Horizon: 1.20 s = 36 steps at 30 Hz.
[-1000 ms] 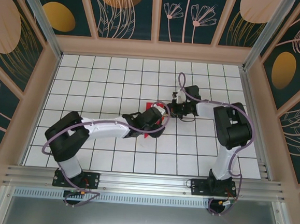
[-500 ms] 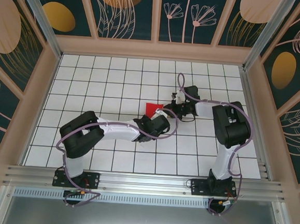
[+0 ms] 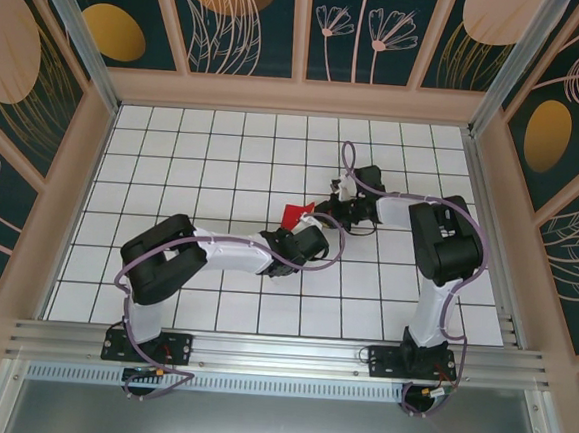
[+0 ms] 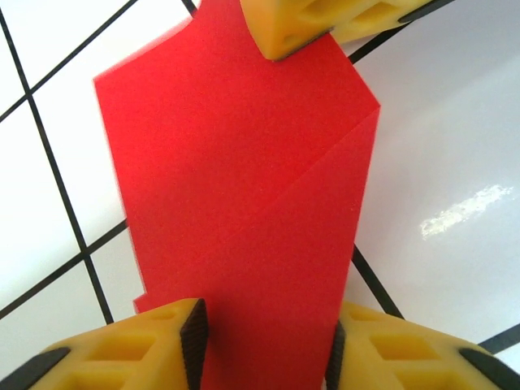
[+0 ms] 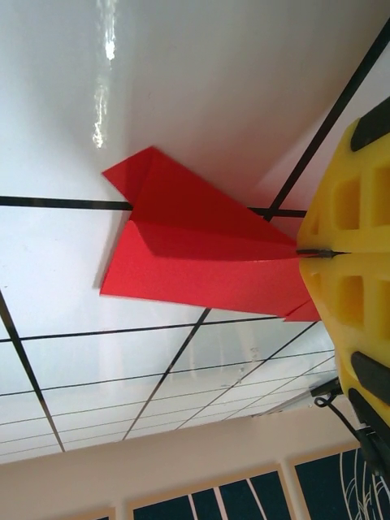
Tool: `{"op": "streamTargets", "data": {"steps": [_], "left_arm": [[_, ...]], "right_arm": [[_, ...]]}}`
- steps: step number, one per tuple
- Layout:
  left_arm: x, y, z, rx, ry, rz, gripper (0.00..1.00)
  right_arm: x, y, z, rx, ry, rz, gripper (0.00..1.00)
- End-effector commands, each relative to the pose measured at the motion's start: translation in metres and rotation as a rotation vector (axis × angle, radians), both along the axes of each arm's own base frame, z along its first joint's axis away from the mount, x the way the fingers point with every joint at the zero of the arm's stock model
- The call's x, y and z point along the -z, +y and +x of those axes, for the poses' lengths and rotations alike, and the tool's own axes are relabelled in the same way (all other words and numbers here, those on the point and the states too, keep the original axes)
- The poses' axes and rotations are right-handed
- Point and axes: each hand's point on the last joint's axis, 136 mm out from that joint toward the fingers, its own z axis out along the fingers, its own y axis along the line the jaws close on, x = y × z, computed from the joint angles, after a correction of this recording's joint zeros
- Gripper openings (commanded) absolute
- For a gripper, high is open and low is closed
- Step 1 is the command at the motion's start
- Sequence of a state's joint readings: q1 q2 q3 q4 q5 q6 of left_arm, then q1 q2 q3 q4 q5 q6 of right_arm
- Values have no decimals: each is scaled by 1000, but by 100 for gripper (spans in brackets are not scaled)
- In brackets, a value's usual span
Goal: Fold a paper plane with a square sheet of paper (fold left side to right side)
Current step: Fold the wing for the fifth time at the center of the table.
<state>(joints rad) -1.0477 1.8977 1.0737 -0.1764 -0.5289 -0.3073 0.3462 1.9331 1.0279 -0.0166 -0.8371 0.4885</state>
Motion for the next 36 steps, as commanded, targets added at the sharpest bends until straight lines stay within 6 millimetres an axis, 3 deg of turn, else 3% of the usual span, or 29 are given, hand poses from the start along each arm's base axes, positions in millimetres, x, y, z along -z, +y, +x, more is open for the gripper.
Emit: {"op": "streamTargets", "data": {"steps": [1, 5, 9, 12, 20, 24, 30, 36], "left_arm": [[3, -1, -2, 0, 0, 14, 35], [0, -6, -1, 6, 5, -13, 28], [2, -9, -2, 10, 13, -24, 23], [1, -10, -1, 7, 12, -32, 21], [-8, -23, 4, 10, 60, -157, 17], [-12, -24, 9, 9, 130, -275, 16], [-16, -27, 18, 7, 196, -399, 15], [-22, -27, 27, 14, 265, -549, 14]], "right_arm": [[-2, 5, 0, -22, 10, -1, 0], [-8, 5, 2, -28, -15, 2, 0], [-23, -3, 11, 4, -67, -1, 15], [-37, -18, 18, 49, -109, -21, 28], [-62, -72, 18, 190, -203, -89, 47], [-59, -84, 4, 204, -222, -110, 54], [-40, -84, -23, 203, -186, -110, 56], [-27, -71, -35, 195, -181, -108, 59]]}}
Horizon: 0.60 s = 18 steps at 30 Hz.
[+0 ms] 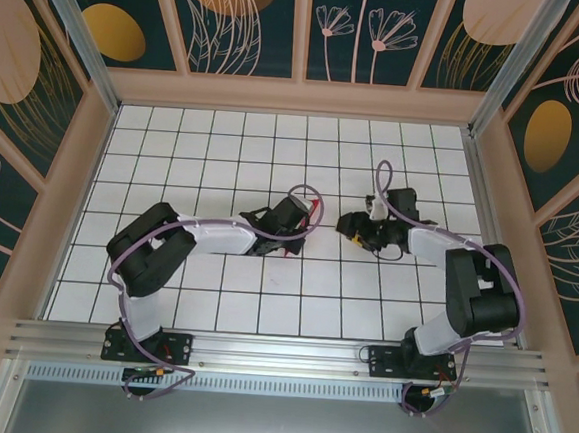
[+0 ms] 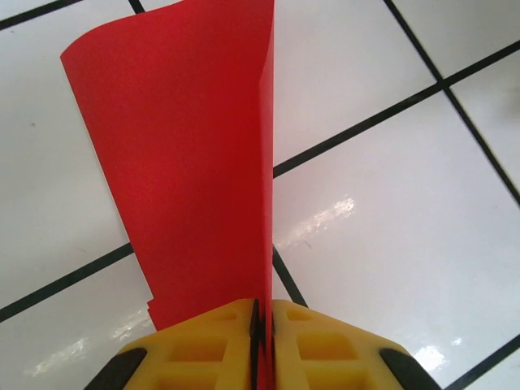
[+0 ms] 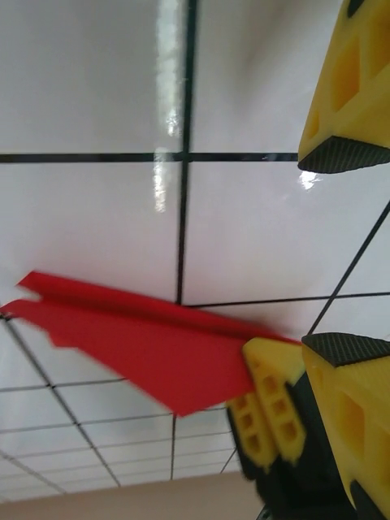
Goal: Fold a paper plane with a square sheet of paper (fold left side to right side)
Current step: Fold the wing for the fifth time at the center of the table.
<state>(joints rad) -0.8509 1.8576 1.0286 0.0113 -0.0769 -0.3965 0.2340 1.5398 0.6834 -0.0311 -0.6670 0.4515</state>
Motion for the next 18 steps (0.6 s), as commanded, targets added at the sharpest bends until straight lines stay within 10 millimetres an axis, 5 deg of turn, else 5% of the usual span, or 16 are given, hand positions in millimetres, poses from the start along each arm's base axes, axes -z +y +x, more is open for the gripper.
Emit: {"op": "streamTargets", "data": {"steps": [1, 11, 18], "left_arm": [[-15, -13, 1, 30, 44, -157, 13], [-10, -5, 14, 3, 146, -369, 12], [-4, -8, 19, -2, 192, -432, 11]], "right_arm": [[-12, 12, 9, 4, -82, 28, 60], [-17, 55, 33, -13, -111, 87, 62], [-5, 63, 53, 39, -69, 54, 61]]}}
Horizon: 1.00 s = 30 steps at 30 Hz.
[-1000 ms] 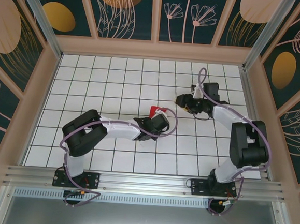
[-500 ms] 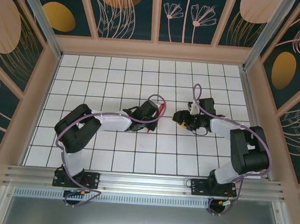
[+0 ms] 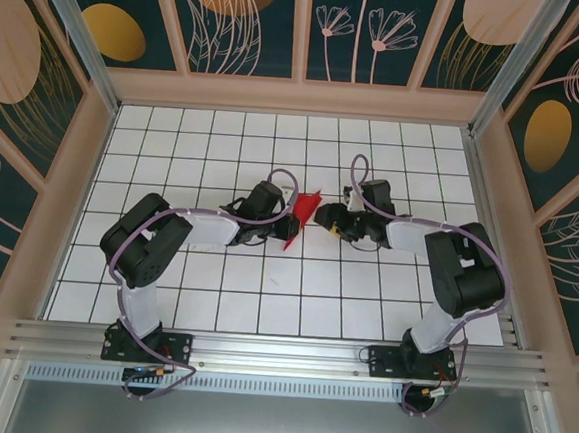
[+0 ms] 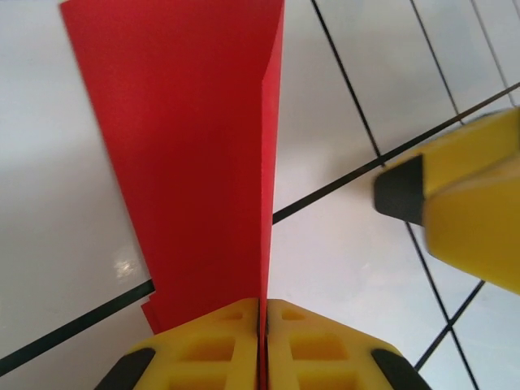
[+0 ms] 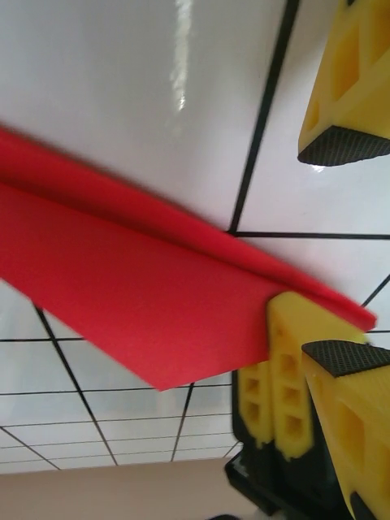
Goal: Fold a paper plane with a square sheet of paper (fold left side to right side)
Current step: Fold the wing for the fifth time at the center of the table.
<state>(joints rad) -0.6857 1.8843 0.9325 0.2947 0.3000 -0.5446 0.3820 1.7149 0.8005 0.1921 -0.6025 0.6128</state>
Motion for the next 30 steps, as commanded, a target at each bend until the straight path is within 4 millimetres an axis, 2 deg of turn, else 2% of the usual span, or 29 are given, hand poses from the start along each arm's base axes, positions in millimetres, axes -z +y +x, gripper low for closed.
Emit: {"op": "streamTargets", "data": {"steps": [1, 10, 17, 30], "left_arm": [[3, -7, 0, 11, 38, -72, 11], [14, -12, 2, 24, 94, -108, 10], [20, -6, 5, -3, 131, -140, 9], [17, 1, 7, -34, 167, -241, 6]], "right_arm": [[-1, 3, 18, 54, -6, 6, 61], [7, 5, 22, 76, 39, 0, 57], [15, 5, 22, 100, 93, -14, 51], [21, 15, 24, 88, 112, -12, 49]]}}
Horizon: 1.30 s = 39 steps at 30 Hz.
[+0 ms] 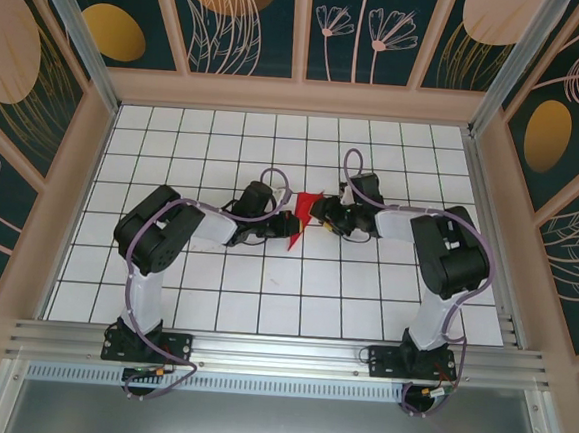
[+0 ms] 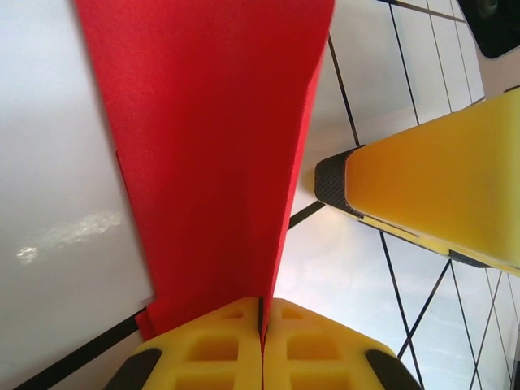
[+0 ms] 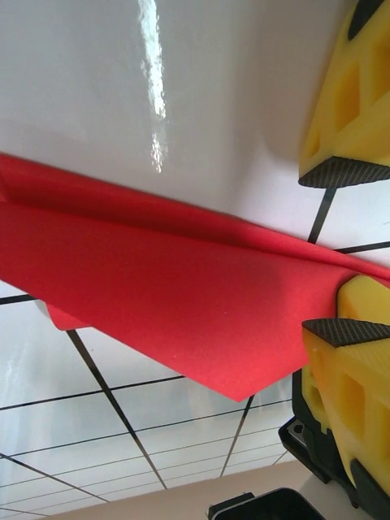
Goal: Fold a paper plane with a square sheet of paper (fold left side to right side)
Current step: Fold the wing for the fifth time at the center of the table.
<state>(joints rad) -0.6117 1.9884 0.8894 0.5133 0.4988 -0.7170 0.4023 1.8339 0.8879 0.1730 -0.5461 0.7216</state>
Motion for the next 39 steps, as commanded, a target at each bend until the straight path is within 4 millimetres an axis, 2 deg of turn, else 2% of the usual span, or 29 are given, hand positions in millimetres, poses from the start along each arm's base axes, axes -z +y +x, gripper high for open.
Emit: {"op": "streamTargets", "data": {"steps": [1, 11, 20, 30, 39], "left_arm": [[1, 1, 1, -9, 19, -43, 6], [4, -1, 1, -5, 42, -65, 5], [5, 1, 2, -17, 60, -89, 6], [0, -2, 2, -9, 59, -116, 17], [-7, 0, 3, -20, 39, -112, 32]], "right_arm": [[-2, 7, 7, 8, 3, 8, 49], [2, 16, 17, 15, 9, 18, 48], [22, 13, 13, 29, 80, -46, 46], [48, 8, 5, 20, 165, -128, 45], [56, 6, 3, 17, 182, -156, 44]]}}
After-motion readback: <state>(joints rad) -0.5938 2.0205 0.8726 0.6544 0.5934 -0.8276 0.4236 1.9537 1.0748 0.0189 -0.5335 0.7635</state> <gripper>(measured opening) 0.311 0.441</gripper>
